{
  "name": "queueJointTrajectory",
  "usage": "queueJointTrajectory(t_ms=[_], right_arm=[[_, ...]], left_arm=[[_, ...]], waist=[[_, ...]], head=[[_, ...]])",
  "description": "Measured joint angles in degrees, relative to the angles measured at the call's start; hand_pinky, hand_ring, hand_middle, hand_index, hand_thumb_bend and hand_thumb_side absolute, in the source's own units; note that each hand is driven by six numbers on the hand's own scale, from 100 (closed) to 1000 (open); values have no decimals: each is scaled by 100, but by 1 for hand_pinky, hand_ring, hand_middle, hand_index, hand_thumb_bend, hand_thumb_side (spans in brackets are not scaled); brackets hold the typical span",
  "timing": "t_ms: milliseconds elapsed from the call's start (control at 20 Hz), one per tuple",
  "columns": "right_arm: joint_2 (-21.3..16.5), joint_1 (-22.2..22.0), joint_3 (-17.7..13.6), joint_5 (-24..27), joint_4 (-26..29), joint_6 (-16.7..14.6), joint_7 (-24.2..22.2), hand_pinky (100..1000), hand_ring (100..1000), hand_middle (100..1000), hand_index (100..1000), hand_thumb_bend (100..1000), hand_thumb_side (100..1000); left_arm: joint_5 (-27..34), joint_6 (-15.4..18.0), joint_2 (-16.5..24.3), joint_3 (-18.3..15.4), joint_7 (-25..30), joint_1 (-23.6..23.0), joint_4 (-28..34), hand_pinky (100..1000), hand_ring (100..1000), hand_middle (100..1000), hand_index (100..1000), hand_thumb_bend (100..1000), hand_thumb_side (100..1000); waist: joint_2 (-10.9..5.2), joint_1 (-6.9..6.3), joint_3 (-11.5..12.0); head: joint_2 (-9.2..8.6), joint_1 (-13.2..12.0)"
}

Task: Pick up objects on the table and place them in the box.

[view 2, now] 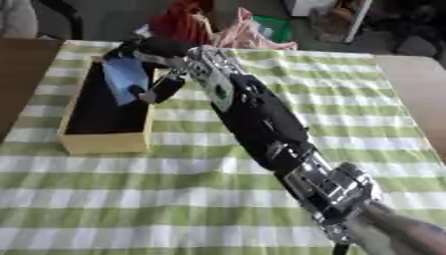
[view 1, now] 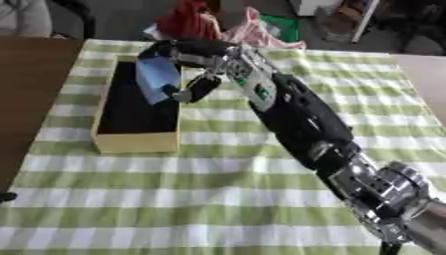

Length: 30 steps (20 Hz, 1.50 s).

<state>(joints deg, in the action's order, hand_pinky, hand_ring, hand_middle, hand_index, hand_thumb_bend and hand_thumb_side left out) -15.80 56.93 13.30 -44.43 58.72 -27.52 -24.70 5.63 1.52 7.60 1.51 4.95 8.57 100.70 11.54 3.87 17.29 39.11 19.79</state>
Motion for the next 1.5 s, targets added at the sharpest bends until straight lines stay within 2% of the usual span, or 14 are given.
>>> queueJointTrajectory(t_ms=[150,200,250,450,650,1050,1150,1250,1500], right_arm=[[79,-23,76,-142,-10,-85,-23,923,1000,887,1000,100,114],[102,-33,100,-192,-8,-121,-24,926,1000,904,1000,100,127],[108,-45,121,-250,-5,-156,-21,934,1000,958,1000,100,222],[121,-51,154,-396,68,-269,78,935,1000,997,1000,100,312],[121,-71,154,-408,115,-306,286,935,1000,1000,1000,100,361],[71,-99,141,-214,349,-264,498,920,1000,964,1000,100,282],[-7,-103,111,-13,470,-209,546,906,1000,929,1000,100,245],[-100,-141,69,242,616,-138,590,894,1000,899,1000,100,270],[-409,-396,-77,1029,1078,116,794,866,1000,859,990,100,233]], left_arm=[[0,-7,-1,0,7,1,0,622,882,704,671,100,616],[0,-7,-1,0,7,1,0,622,882,704,671,100,617],[0,-8,-1,0,8,1,0,622,882,704,672,100,619],[0,-9,-2,0,7,1,0,622,883,704,672,100,619],[0,-11,-3,0,6,1,0,622,882,704,672,100,619],[0,-15,-3,-1,1,-11,-1,622,882,704,671,100,620],[-3,-22,-3,-2,-8,-36,-1,622,882,703,670,100,619],[-8,-24,-3,-5,-14,-47,-2,622,882,703,668,100,617],[-14,-16,-3,-38,-35,-73,-2,622,881,703,662,100,614]], waist=[[9,8,-11],[9,8,-17],[9,8,-22],[9,8,-39],[8,8,-76],[-3,6,-158],[-21,-1,-199],[-31,-13,-242],[-32,-50,-369]], head=[[0,1],[0,1],[0,1],[0,0],[0,-2],[2,-15],[5,-35],[7,-60],[8,-150]])
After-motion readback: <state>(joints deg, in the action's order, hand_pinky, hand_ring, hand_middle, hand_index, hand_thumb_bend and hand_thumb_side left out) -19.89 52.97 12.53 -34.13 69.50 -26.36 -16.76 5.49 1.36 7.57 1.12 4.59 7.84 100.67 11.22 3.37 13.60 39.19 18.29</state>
